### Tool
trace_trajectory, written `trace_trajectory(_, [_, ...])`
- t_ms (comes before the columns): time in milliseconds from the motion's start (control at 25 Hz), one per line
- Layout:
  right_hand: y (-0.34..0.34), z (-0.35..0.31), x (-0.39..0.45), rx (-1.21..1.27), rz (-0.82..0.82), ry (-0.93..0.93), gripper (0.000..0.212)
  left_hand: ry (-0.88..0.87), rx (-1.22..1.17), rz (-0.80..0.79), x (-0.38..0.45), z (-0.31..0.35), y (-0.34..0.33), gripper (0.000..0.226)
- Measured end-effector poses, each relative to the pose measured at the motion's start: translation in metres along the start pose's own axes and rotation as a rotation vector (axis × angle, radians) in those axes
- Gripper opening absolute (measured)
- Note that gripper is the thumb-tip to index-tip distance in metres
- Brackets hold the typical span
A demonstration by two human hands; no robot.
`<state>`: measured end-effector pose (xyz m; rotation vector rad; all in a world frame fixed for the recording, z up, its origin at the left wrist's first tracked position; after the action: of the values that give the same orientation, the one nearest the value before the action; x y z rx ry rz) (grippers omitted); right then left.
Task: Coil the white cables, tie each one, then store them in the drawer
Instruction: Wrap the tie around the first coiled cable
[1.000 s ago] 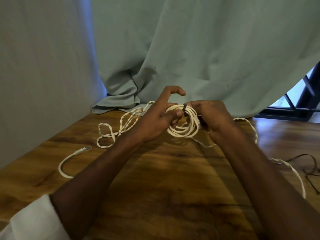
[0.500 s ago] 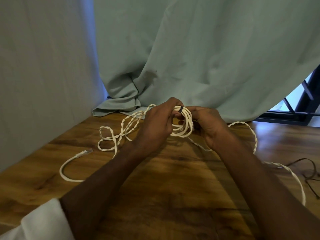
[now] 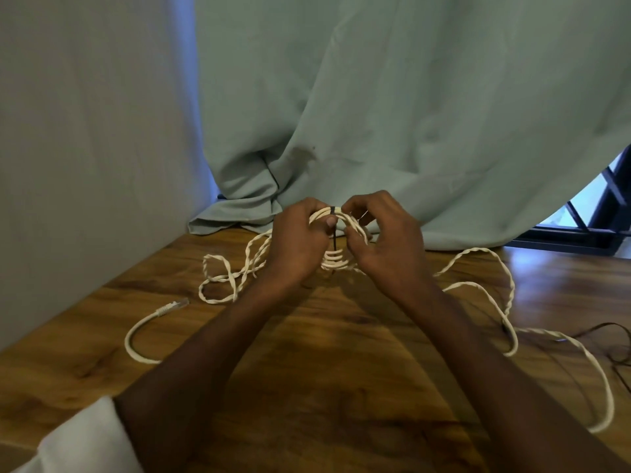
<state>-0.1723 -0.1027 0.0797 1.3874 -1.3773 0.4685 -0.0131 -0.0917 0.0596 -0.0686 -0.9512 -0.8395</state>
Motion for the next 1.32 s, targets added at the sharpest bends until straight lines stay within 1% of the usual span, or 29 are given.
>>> trace_trajectory(160, [0.002,0.004,0.001,-0.044,-0.012,0.02,0.018,0.385,-0.631,-0.115,-0.007,-0.024,-0.018,0.007])
trace_trajectory(240, [-0.003,0.001,0.0,-0.072,-0.041,0.057,0.018,0.503,-0.791,-0.154,-0.011,-0.03,-0.025,0.009])
trace_trajectory(400, [-0.014,-0.004,-0.005,-0.162,-0.12,0.126,0.028,0.724,-1.006,-0.201,-0.022,-0.037,-0.035,0.012])
trace_trajectory(520, [-0.02,-0.005,-0.008,-0.212,-0.183,0.188,0.036,0.848,-1.067,-0.214,-0.034,-0.035,-0.037,0.023])
trace_trajectory(600, [-0.024,-0.005,-0.01,-0.243,-0.191,0.206,0.031,0.879,-1.072,-0.227,-0.039,-0.034,-0.037,0.028])
trace_trajectory(680, [-0.023,-0.006,-0.011,-0.226,-0.153,0.185,0.023,0.876,-1.084,-0.234,-0.038,-0.036,-0.039,0.027])
trace_trajectory(760, [-0.015,-0.003,-0.01,-0.104,-0.079,0.117,0.018,0.805,-1.002,-0.243,-0.03,-0.039,-0.04,0.02])
trace_trajectory(880, [-0.002,0.012,-0.007,0.18,0.042,-0.094,0.013,0.63,-0.834,-0.229,-0.024,-0.039,-0.039,0.013])
trace_trajectory(960, [0.0,0.029,-0.007,0.299,0.099,-0.281,0.011,0.428,-0.634,-0.209,-0.018,-0.032,-0.031,0.014])
trace_trajectory(1040, [0.002,0.045,-0.008,0.374,0.13,-0.427,0.011,0.175,-0.421,-0.247,-0.012,-0.015,-0.028,0.015])
trace_trajectory(1080, [0.002,0.052,-0.009,0.409,0.139,-0.482,0.011,0.081,-0.343,-0.268,-0.011,-0.007,-0.029,0.015])
trace_trajectory(1200, [0.0,0.068,-0.012,0.511,0.161,-0.624,0.008,-0.074,-0.186,-0.292,-0.013,0.008,-0.032,0.015])
trace_trajectory(1320, [-0.01,0.075,-0.016,0.58,0.137,-0.722,0.009,-0.326,0.099,-0.214,-0.014,0.024,-0.024,0.018])
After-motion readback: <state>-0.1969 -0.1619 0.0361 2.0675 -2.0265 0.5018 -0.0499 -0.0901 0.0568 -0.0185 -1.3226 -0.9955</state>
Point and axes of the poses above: each hand's wrist, its own x-axis towards the middle knuckle, its own y-axis out of the back of the hand, z = x × y, the point moved 10 cm from there along x, towards the middle knuckle, and after that the axes turned 7 degrees about -y, right-handed, at the moved point
